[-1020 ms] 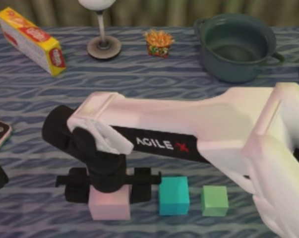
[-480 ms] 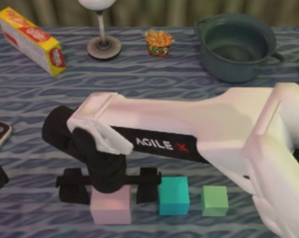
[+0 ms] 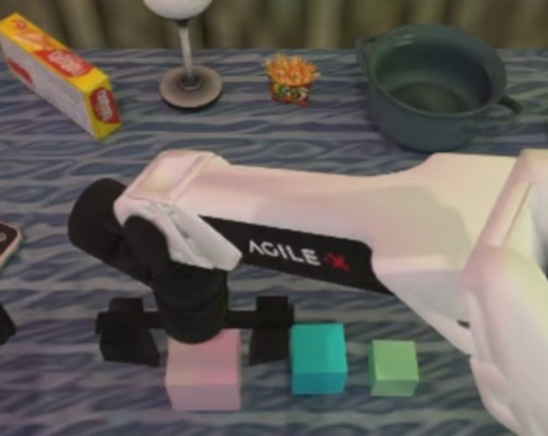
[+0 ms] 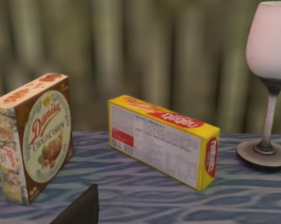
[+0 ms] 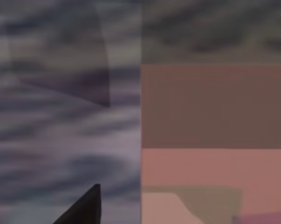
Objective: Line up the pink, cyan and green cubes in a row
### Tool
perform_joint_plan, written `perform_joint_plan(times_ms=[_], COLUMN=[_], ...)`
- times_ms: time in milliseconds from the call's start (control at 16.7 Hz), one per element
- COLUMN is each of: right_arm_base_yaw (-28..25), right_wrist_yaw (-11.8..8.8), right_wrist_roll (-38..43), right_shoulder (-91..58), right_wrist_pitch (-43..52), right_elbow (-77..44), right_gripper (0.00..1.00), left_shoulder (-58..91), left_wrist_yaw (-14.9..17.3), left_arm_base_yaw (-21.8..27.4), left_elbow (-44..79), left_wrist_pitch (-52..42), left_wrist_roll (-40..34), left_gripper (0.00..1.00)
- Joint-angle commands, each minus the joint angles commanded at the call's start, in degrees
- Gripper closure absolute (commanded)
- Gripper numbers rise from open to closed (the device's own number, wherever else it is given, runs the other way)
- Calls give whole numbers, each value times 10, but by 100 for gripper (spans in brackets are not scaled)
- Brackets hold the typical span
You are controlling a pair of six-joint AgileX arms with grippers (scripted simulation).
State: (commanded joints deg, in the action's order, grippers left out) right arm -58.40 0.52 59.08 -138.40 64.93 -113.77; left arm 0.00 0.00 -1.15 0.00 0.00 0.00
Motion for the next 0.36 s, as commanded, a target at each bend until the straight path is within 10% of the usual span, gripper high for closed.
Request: perform_joint_plan(times_ms=[360], right_arm_base_yaw=[-4], right_wrist_yaw=[0], right_wrist_roll=[-2], right_shoulder=[22], right_wrist_pitch=[94], right_elbow=[-71], right_gripper=[0], left_shoulder=[0], left_wrist_yaw=[0], left_arm_base_yaw=[0], left_elbow=[0], left_wrist_pitch=[0], left_wrist_roll=[0], left_gripper=[0])
